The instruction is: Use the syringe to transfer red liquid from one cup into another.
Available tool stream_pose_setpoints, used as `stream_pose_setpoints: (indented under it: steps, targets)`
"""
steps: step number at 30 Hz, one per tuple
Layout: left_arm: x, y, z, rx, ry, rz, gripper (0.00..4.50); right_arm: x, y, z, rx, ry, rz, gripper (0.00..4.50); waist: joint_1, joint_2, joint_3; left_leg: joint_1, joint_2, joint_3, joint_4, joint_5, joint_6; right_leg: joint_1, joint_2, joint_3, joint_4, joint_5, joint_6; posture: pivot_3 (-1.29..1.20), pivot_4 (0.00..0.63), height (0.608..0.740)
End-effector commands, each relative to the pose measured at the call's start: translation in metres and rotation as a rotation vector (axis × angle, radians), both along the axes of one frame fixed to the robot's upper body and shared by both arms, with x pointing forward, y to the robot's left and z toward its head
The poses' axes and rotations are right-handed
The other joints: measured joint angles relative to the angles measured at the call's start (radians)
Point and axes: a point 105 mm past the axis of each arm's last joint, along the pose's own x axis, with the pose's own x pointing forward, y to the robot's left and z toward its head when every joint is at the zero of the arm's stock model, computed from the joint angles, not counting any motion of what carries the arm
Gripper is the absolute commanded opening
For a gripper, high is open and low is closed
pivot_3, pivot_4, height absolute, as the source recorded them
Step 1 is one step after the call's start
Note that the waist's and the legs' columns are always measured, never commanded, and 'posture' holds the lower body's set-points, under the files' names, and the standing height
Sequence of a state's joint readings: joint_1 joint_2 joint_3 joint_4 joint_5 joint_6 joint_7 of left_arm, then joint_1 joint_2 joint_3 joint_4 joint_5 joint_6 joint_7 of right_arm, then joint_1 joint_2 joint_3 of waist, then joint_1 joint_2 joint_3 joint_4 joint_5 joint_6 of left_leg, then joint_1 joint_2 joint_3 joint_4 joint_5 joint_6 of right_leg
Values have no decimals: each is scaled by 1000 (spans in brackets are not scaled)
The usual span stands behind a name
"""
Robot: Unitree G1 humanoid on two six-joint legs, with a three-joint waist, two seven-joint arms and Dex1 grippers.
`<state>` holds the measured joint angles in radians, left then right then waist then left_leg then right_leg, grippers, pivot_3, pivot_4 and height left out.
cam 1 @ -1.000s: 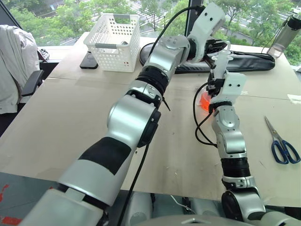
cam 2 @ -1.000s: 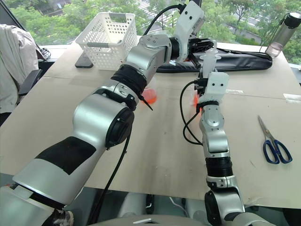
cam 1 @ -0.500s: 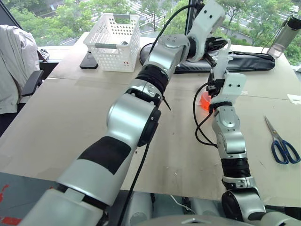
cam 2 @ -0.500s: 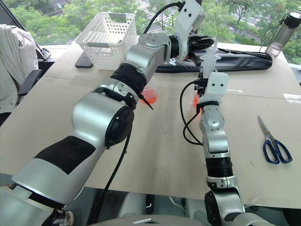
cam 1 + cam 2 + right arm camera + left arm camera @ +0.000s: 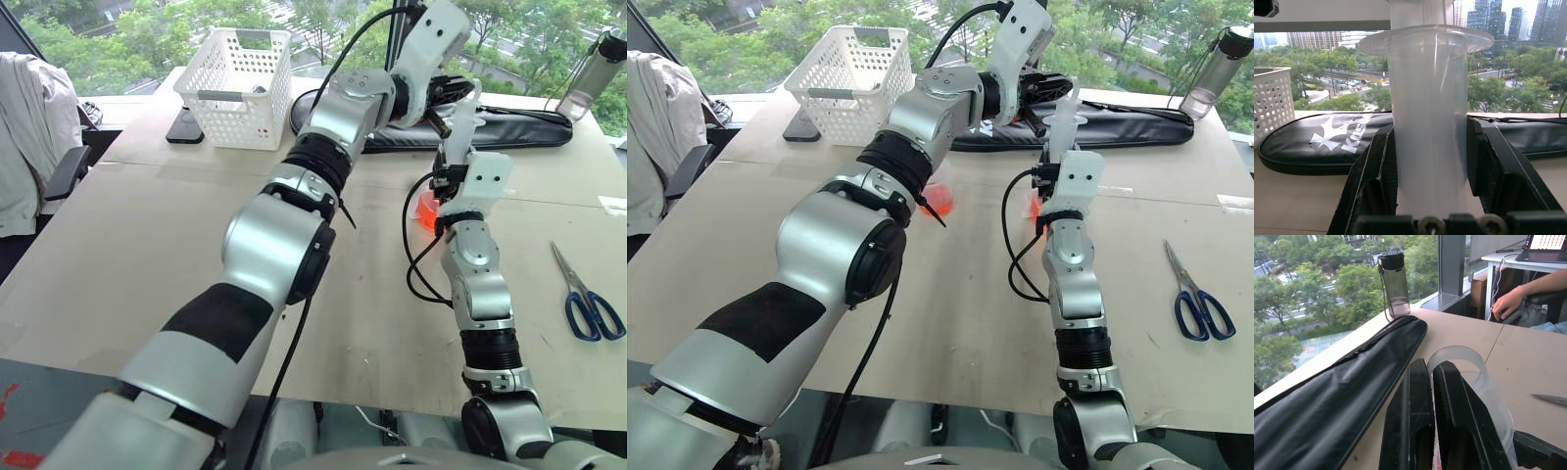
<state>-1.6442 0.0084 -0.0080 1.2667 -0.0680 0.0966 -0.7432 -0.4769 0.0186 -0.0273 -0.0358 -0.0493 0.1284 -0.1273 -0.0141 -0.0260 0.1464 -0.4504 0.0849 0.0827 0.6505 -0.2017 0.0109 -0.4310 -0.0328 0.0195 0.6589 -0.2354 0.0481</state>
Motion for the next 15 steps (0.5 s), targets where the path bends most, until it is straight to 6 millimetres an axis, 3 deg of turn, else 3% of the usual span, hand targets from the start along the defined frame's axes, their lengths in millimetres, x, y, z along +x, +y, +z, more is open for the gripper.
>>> stream_pose_setpoints:
  steps: [1,2,3,5,9,12,15]
  targets:
    - [-8,1,45,-67,-134,-6,0,-4,-2,9,17,-42,-3,1493,0,0,0,0,0,0,0,0,0,0,0,0,0,0,0,0,150,724]
    - [-9,1,44,-73,-123,-14,0,-5,-2,12,17,-51,-4,1493,0,0,0,0,0,0,0,0,0,0,0,0,0,0,0,0,150,724]
    - [-9,1,44,-77,-116,-19,631,-5,-3,13,17,-56,-5,1493,0,0,0,0,0,0,0,0,0,0,0,0,0,0,0,0,150,724]
    - [-9,2,44,-85,-109,-23,1334,-5,-3,15,15,-66,-6,1493,-1,0,0,0,0,0,0,0,0,0,0,0,0,0,0,0,150,724]
    - [-8,8,45,-105,-90,-33,3146,-7,-6,23,17,-99,-12,1493,0,0,0,0,0,0,0,0,0,0,0,0,0,0,0,0,150,724]
    - [-5,20,49,-149,-68,-26,4350,-9,-9,30,26,-126,-24,1493,0,0,0,0,0,0,0,0,0,0,0,0,0,0,0,0,150,724]
    - [-4,34,54,-201,-42,-41,4500,-11,-14,37,35,-155,-34,1493,-2,0,0,0,0,0,0,0,0,0,0,0,0,0,0,0,150,724]
